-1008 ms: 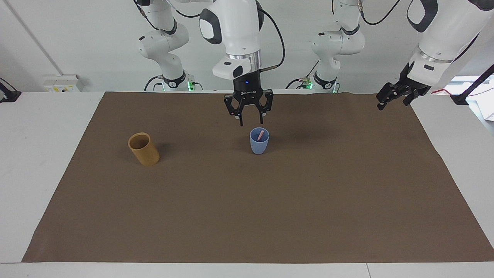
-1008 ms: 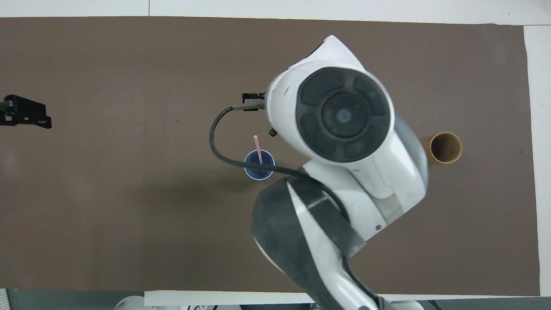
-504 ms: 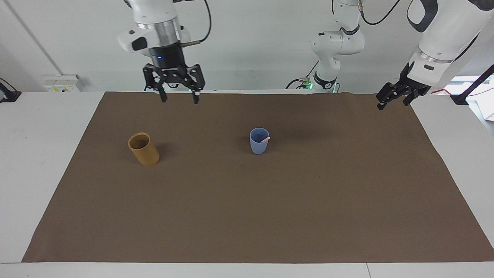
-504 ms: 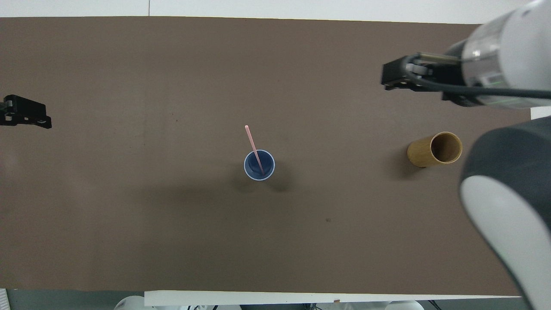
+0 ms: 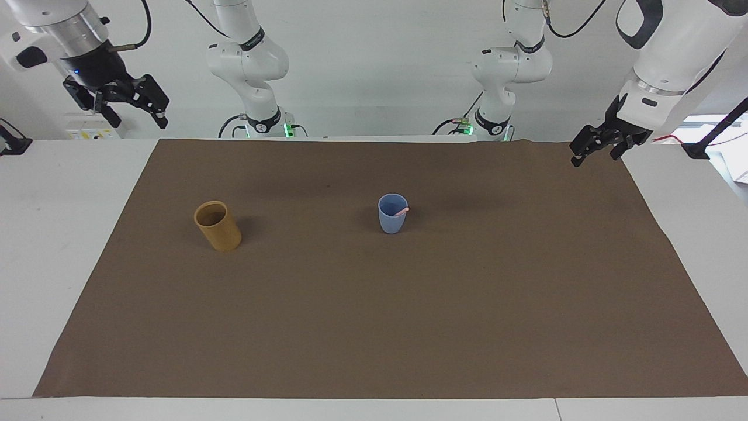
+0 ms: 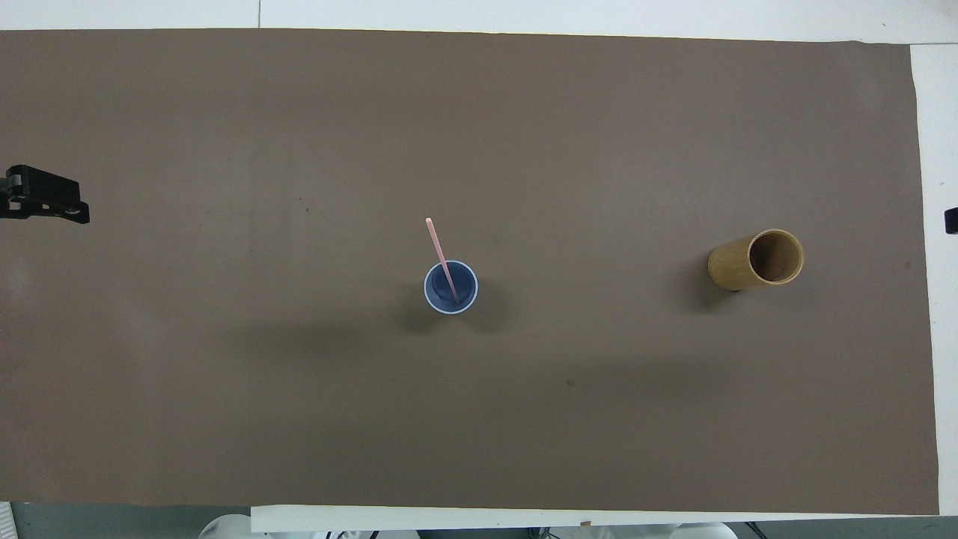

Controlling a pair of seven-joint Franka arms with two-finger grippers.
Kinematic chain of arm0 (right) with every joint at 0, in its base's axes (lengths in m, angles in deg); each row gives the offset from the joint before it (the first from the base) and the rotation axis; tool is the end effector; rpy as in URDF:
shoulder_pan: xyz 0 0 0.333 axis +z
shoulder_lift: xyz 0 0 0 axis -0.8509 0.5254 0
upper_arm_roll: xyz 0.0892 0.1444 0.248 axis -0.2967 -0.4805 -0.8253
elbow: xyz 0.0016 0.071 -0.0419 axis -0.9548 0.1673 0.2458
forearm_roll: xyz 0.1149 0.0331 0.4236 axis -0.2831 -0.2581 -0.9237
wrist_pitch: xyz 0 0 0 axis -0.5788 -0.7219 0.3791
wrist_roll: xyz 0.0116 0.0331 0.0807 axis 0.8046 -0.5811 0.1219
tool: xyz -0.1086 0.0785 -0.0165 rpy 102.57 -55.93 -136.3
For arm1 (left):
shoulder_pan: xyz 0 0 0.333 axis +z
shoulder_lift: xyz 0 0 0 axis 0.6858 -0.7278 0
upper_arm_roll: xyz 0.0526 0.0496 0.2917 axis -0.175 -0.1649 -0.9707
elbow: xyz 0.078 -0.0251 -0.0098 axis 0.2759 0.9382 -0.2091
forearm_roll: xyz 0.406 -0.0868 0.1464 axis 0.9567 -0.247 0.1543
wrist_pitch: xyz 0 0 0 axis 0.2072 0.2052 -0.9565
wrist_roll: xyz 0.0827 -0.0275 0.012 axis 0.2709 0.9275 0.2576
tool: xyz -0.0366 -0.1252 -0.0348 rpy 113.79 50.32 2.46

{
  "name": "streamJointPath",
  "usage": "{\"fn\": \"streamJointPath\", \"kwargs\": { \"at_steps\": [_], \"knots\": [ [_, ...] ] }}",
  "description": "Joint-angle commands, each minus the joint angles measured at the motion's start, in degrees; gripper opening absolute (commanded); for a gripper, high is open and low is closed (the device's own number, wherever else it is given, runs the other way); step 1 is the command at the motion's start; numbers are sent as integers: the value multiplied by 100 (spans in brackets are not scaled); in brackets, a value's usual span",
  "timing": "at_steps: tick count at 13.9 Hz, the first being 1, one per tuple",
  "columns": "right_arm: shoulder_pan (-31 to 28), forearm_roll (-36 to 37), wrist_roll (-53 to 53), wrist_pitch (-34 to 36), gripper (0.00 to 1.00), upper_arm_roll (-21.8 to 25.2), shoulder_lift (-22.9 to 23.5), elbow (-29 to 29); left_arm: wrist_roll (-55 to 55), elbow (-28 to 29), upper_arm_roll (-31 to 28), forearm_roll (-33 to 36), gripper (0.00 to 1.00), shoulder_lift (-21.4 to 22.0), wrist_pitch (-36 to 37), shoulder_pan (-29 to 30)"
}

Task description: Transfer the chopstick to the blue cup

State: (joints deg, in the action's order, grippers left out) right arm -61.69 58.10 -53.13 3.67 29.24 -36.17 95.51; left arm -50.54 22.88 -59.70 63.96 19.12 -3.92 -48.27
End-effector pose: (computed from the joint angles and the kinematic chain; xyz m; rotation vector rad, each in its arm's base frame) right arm 0.5572 -0.0667 0.6528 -3.1253 0.1095 0.1185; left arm 0.5708 -0.0555 0.5724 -3.1216 -0.1277 0.0433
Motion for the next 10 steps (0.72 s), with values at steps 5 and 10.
{"fn": "streamJointPath", "kwargs": {
  "at_steps": [5,10],
  "knots": [
    [110,313,-30,153,99,-203,-191,268,-72,-68,33,-15,100,-19,106,58],
    [110,234,-47,109,99,-177,-217,303,-72,-68,33,-15,100,-19,115,58]
  ]
}}
